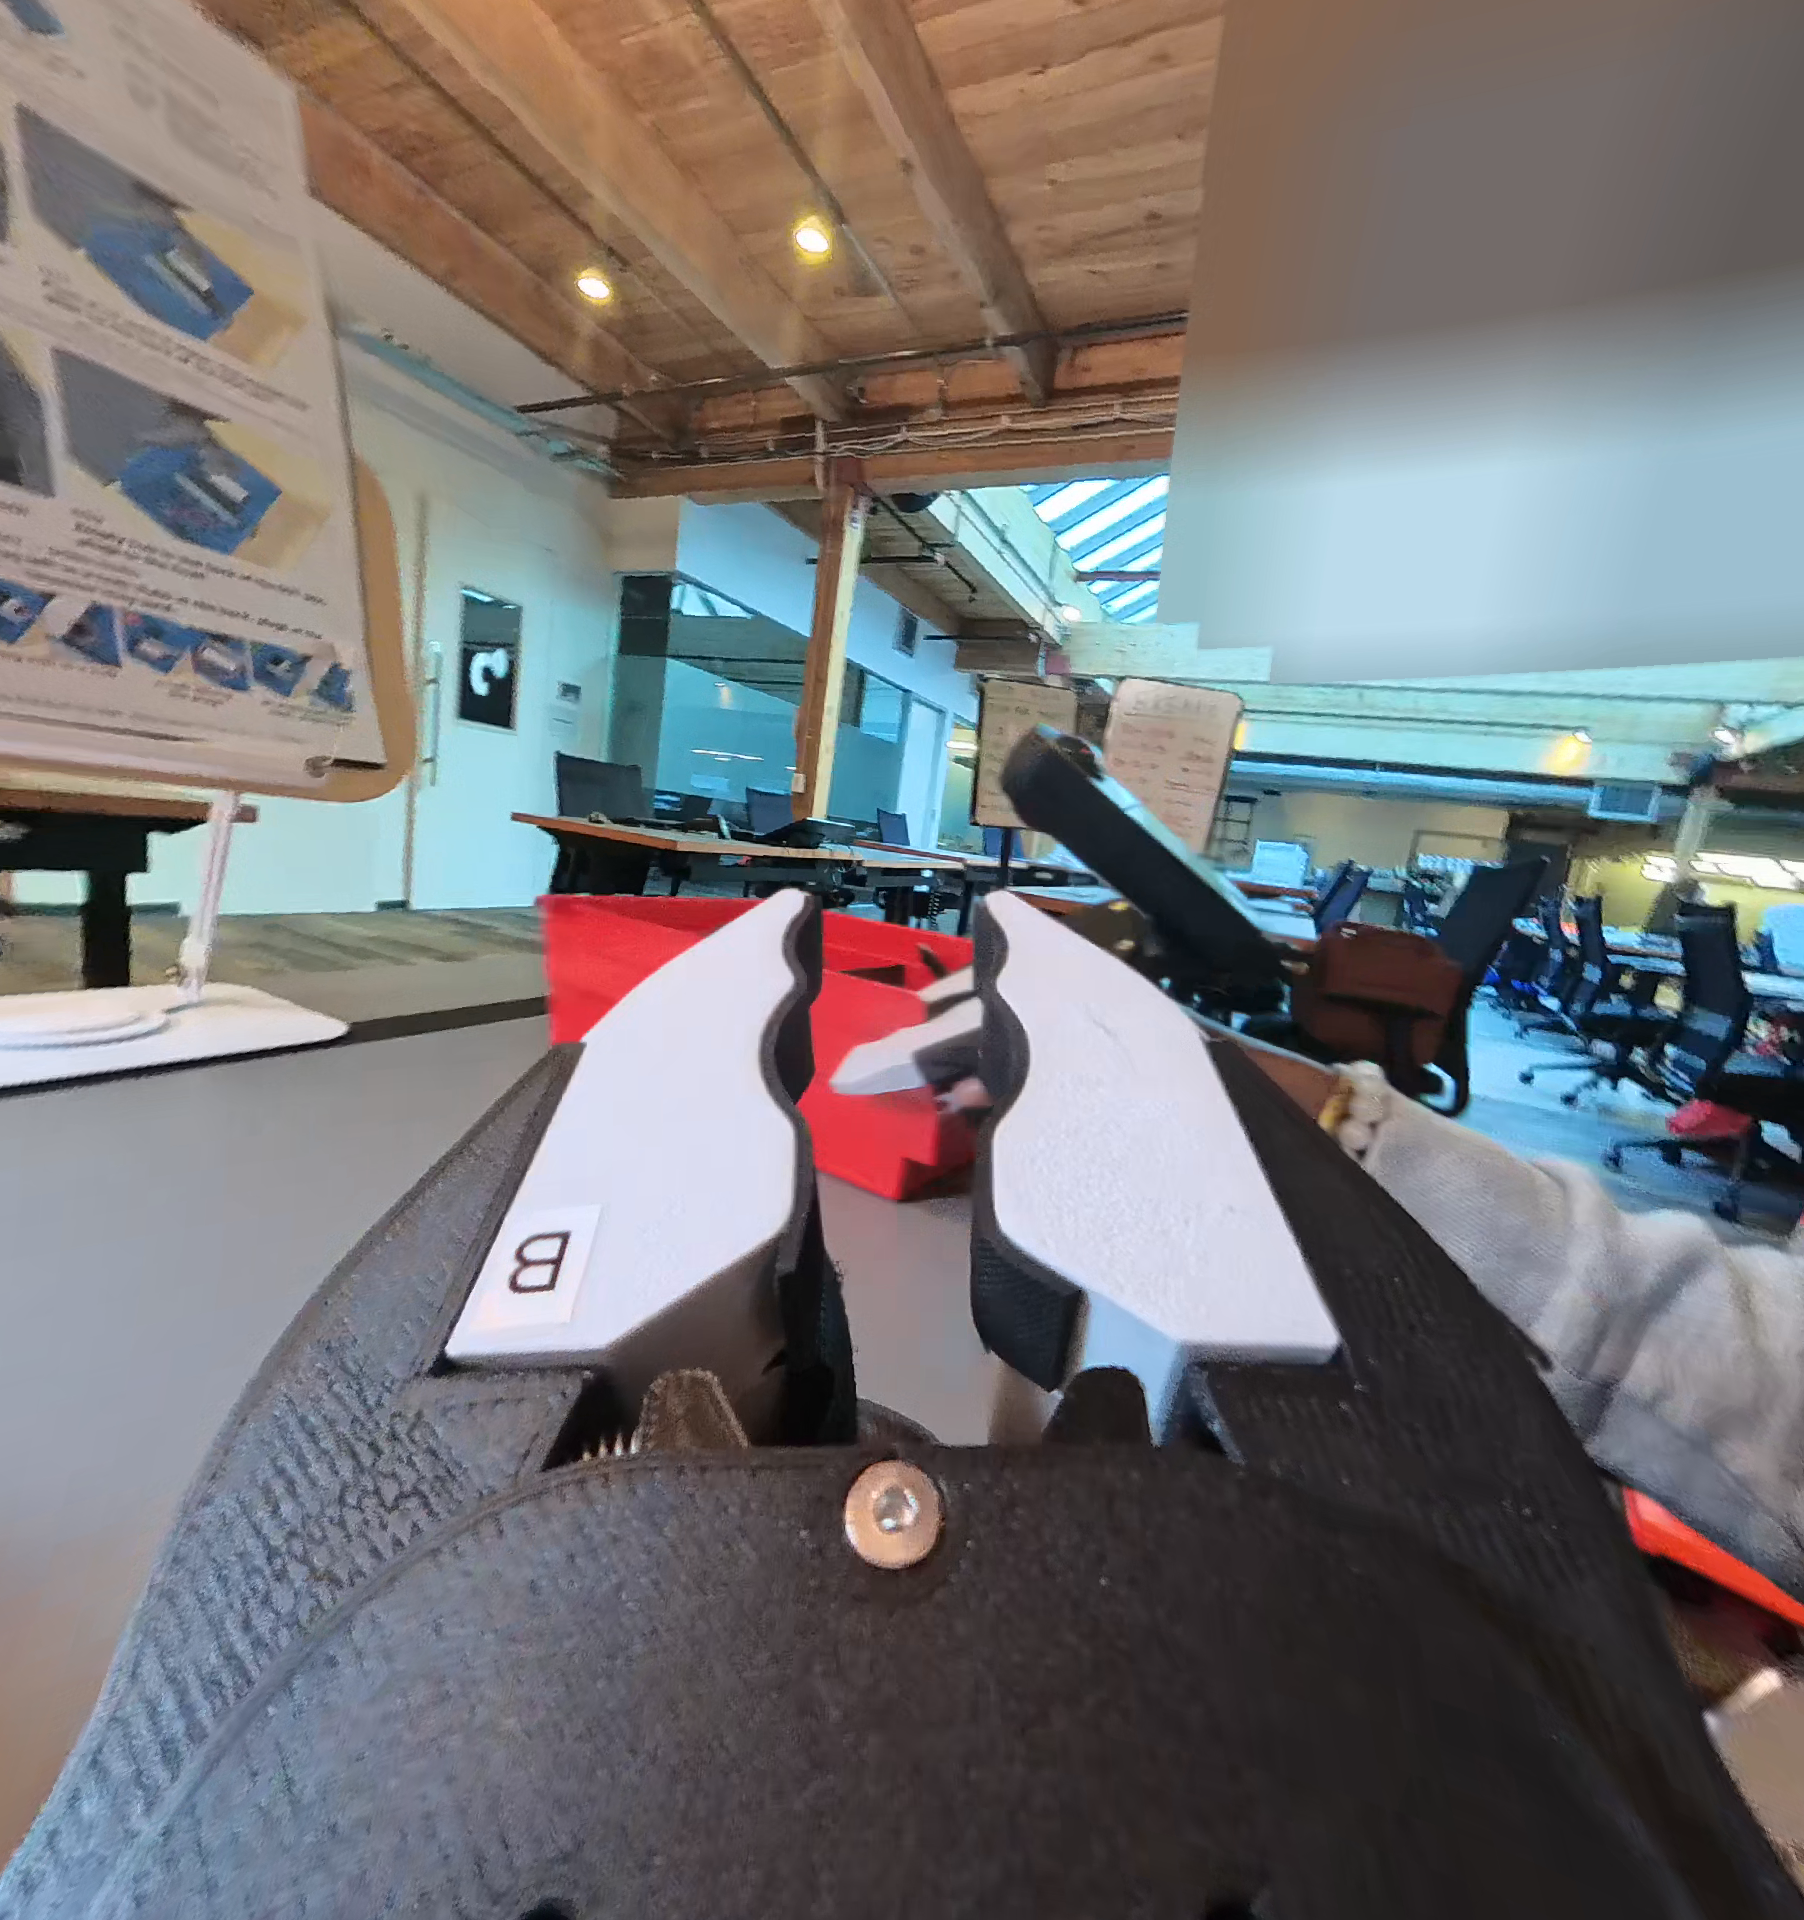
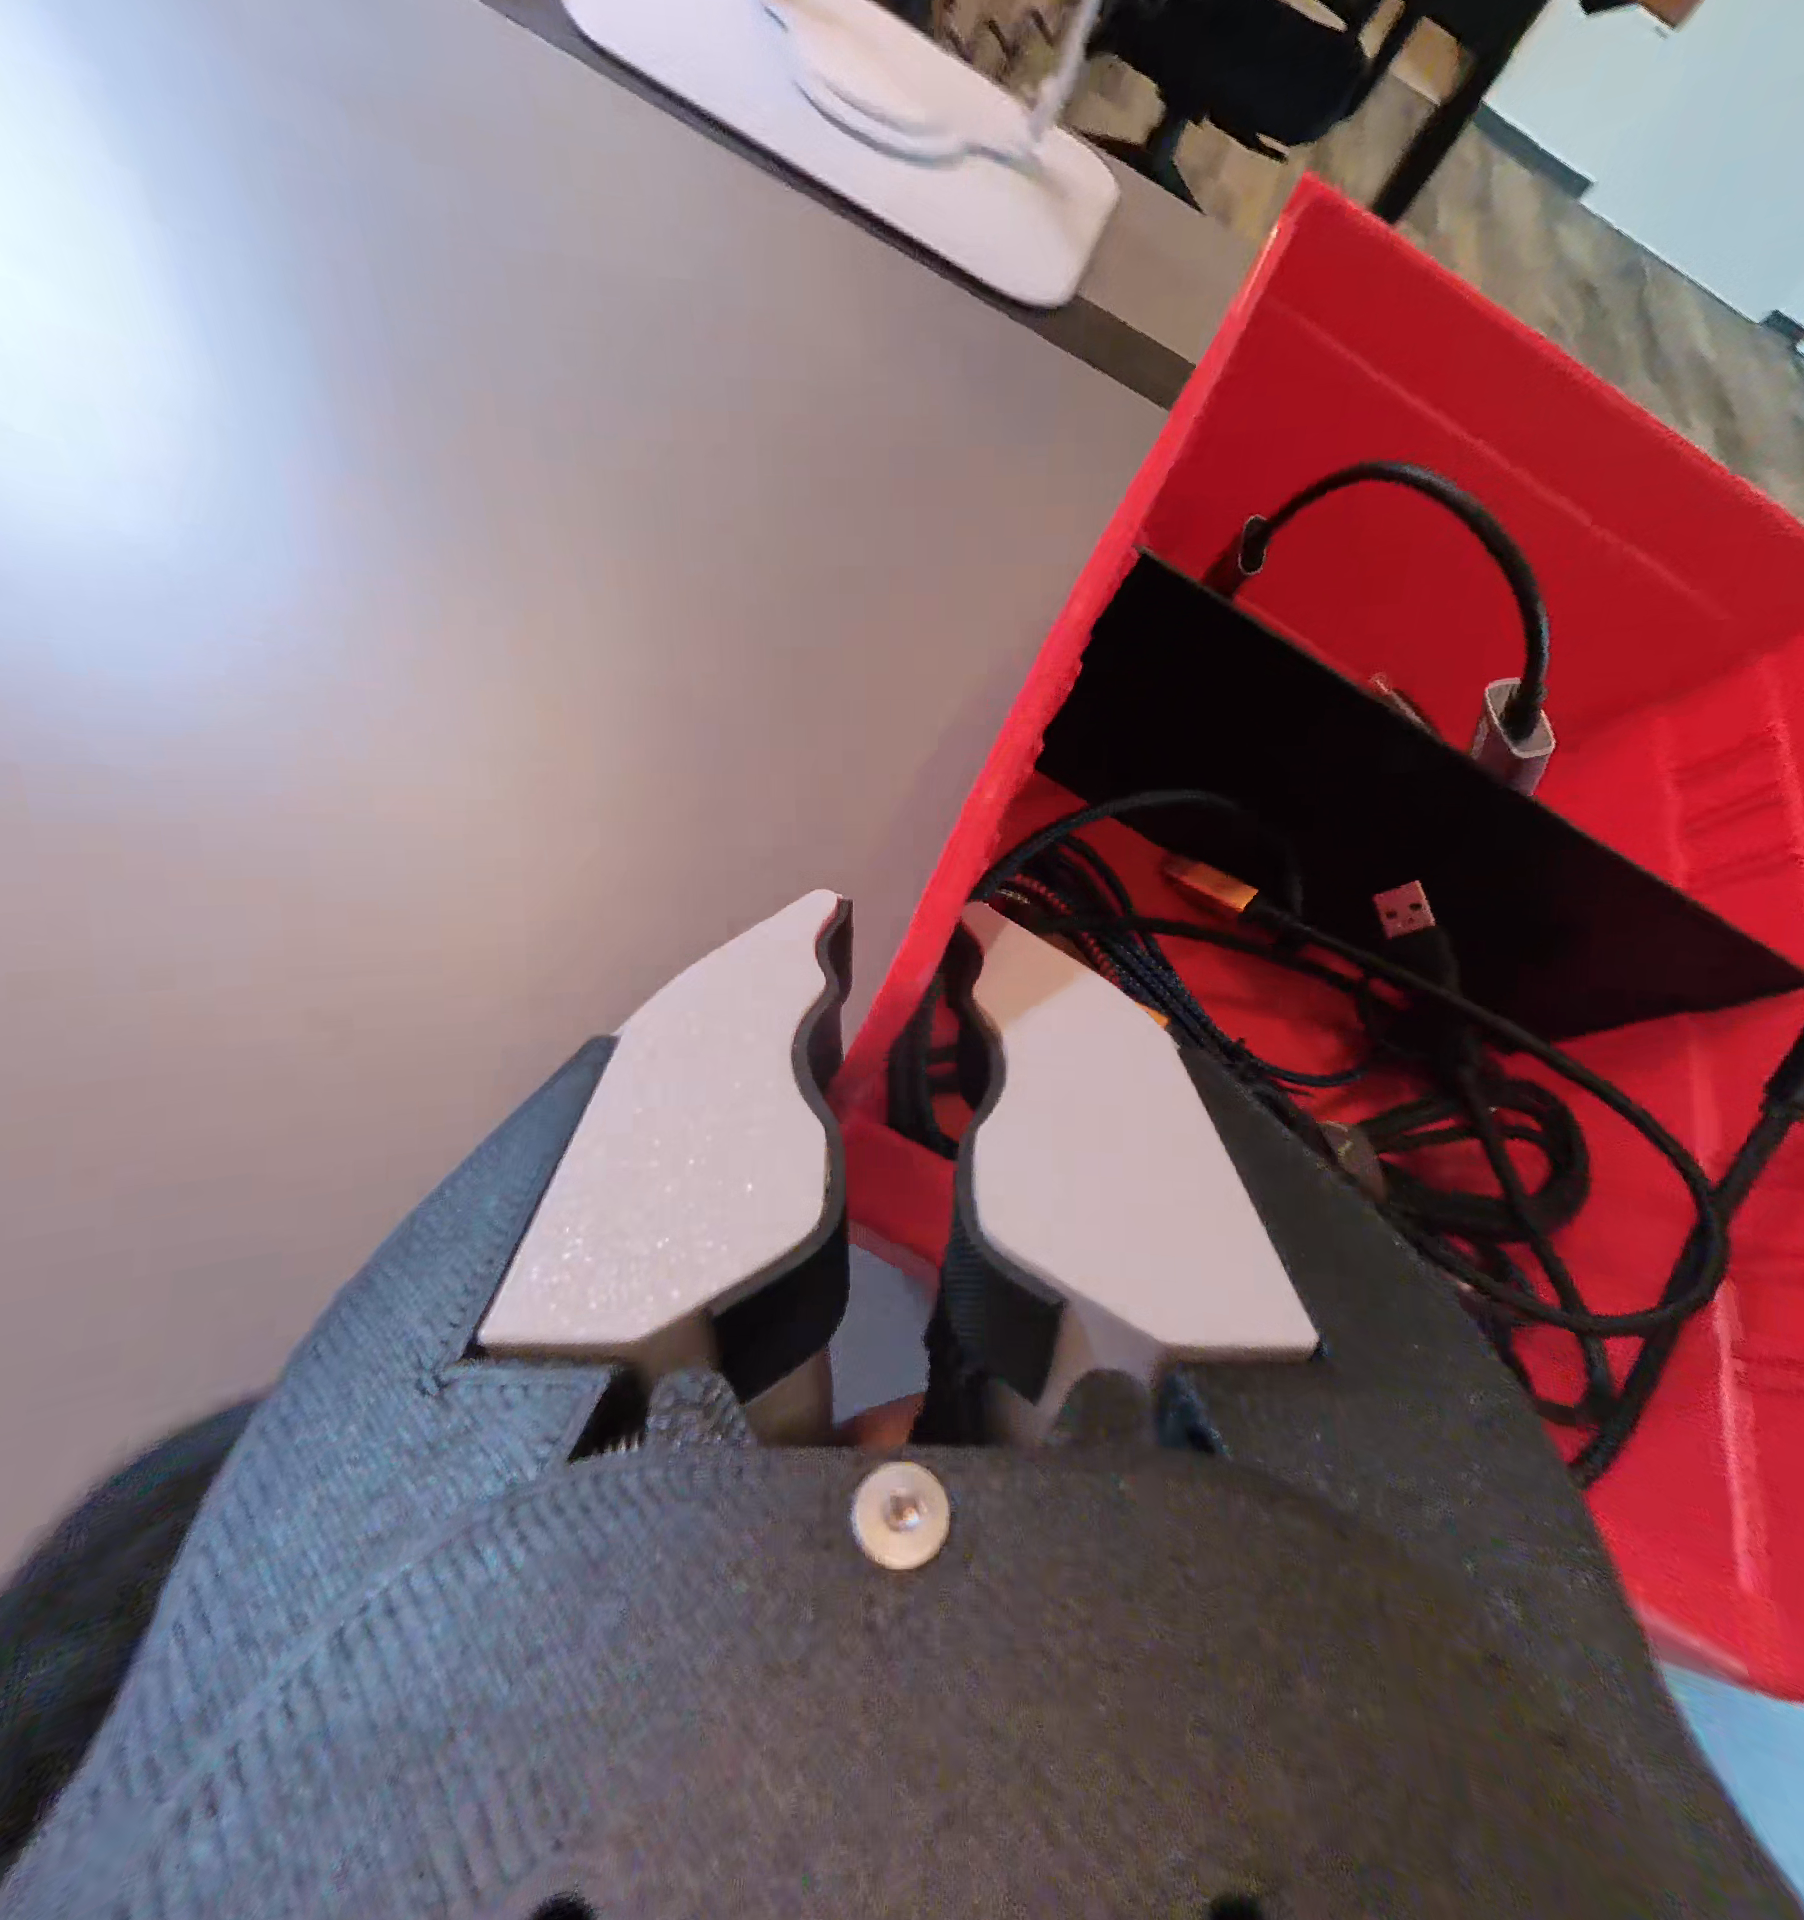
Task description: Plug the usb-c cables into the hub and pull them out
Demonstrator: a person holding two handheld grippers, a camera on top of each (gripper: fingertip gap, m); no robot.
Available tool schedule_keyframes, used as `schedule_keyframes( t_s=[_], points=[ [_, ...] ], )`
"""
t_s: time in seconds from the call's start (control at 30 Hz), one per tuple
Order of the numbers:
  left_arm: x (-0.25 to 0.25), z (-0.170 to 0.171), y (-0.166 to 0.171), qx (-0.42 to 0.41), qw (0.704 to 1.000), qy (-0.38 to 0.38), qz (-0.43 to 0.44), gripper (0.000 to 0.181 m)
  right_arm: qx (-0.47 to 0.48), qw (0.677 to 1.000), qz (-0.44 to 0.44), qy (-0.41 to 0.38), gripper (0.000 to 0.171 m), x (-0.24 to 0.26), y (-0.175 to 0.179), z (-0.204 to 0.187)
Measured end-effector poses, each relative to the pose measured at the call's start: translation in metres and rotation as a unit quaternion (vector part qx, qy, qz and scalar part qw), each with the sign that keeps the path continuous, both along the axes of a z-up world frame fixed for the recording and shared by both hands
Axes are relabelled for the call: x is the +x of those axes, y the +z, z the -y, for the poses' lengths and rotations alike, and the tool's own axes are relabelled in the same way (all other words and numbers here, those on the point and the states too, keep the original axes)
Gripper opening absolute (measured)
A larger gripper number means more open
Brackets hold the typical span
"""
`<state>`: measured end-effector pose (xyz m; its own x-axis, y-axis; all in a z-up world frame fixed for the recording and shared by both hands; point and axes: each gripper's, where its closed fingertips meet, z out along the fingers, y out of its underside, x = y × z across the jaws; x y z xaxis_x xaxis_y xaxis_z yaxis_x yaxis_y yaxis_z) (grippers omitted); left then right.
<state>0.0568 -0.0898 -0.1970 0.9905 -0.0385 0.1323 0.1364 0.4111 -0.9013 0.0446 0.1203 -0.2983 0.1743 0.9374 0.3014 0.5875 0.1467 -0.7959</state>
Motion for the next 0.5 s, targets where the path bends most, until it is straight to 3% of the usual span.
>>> schedule_keyframes(
  t_s=[0.13,0.23,0.33,0.4,0.5],
  points=[
    [0.020,0.017,0.018,-0.005,0.997,-0.044,-0.059,0.034,-0.017,0.999,-0.029,0.026,0.013,-0.026,0.001,0.040],
    [0.011,0.054,0.051,0.017,0.994,-0.007,-0.103,0.035,-0.016,0.998,-0.036,0.059,0.012,-0.043,0.001,0.074],
    [-0.037,0.113,0.075,0.013,0.980,0.152,-0.125,0.035,0.002,0.994,-0.031,0.101,0.012,-0.058,0.002,0.112],
    [-0.080,0.167,0.080,-0.002,0.951,0.289,-0.107,0.035,0.011,0.991,-0.029,0.128,0.013,-0.067,0.002,0.137],
    [-0.111,0.241,0.081,0.006,0.912,0.404,-0.073,0.033,0.020,0.985,-0.020,0.168,0.014,-0.078,0.002,0.174]
  ],
)
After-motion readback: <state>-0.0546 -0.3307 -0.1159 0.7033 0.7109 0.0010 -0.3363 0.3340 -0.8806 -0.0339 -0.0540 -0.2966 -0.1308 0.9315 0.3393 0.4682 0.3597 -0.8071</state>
